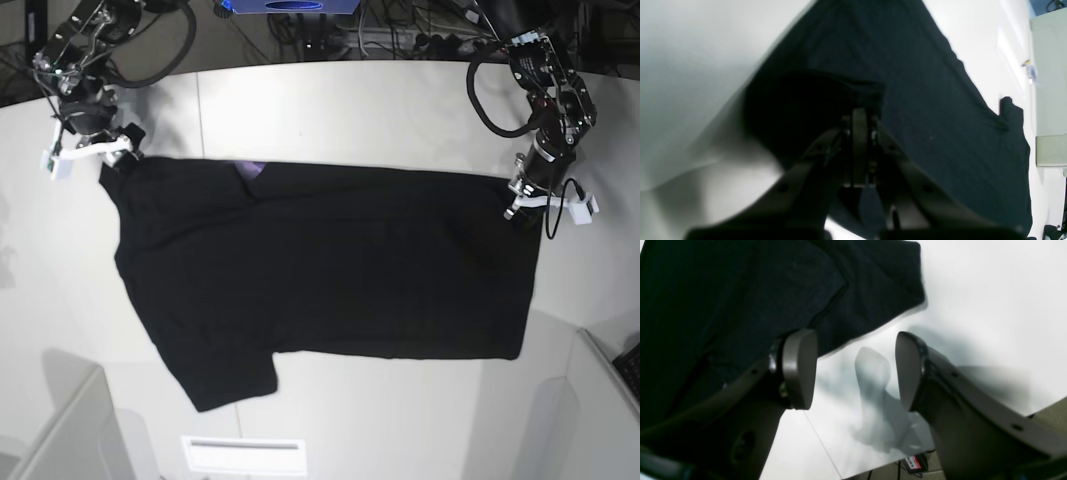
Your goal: Fold the T-shirt properly
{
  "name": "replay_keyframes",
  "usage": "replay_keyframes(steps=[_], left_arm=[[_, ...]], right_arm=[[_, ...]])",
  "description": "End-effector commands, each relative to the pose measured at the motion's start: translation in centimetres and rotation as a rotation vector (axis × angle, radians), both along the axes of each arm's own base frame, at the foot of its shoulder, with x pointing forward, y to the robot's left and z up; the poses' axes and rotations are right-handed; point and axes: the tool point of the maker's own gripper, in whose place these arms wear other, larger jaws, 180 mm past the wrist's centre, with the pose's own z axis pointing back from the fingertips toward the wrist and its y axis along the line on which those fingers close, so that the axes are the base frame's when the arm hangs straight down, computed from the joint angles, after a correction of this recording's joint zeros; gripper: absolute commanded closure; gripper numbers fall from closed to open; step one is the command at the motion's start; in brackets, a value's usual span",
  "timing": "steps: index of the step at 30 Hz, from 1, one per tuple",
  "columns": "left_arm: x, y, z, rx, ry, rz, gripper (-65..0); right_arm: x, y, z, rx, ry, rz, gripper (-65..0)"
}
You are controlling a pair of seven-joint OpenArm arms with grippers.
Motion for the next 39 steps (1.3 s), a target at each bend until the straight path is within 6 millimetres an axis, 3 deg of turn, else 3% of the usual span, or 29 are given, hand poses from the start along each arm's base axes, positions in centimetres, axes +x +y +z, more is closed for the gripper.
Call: replay_keyframes(steps=[1, 5, 8, 15, 20, 23, 25, 34, 36, 39], left_arm=[[1.5, 0.3, 1.9, 0.016, -0.064, -0.004, 0.0], [3.0, -1.3, 1.2, -0.025, -0.037, -0.053, 0.0], [3.4, -0.9, 0.0, -0.07, 0.007, -0.003, 0.0], [4.4, -0.6, 0.0, -0.091, 0.011, 0.024, 0.0], [4.1, -0.4, -1.1, -0.104, 0.04, 0.031, 0.0], [4.0, -0.2, -0.7, -0.105, 0.027, 0.036, 0.0], [4.3, -0.3, 0.9, -0.099, -0.018, 0.03, 0.0], [2.4, -0.7, 5.4, -0.011, -0.114, -0.015, 0.0], [1.0, -0.7, 5.3, 0.012, -0.102, -0.021, 0.0], [-2.0, 1.2, 4.8, 0.044, -0.063, 0.03, 0.0]], right_arm=[[0.7, -0.4, 1.0, -0.022, -0.039, 0.005, -34.8], [1.2, -0.5, 1.4, -0.023, -0.054, 0.002, -34.8], [1.3, -0.4, 1.4, -0.021, -0.055, 0.005, -34.8], [1.2, -0.5, 1.4, -0.021, -0.051, 0.002, -34.8], [1.3, -0.3, 1.3, -0.019, -0.051, 0.007, -34.8], [1.2, -0.3, 1.3, -0.019, -0.05, 0.009, -34.8], [1.3, -0.3, 1.4, -0.02, -0.052, 0.011, -34.8], [1.6, -0.4, 2.7, -0.045, -0.085, 0.008, -34.8], [1.6, -0.5, 2.9, -0.048, -0.089, 0.007, -34.8], [1.1, -0.6, 2.8, -0.053, -0.08, 0.005, -34.8]])
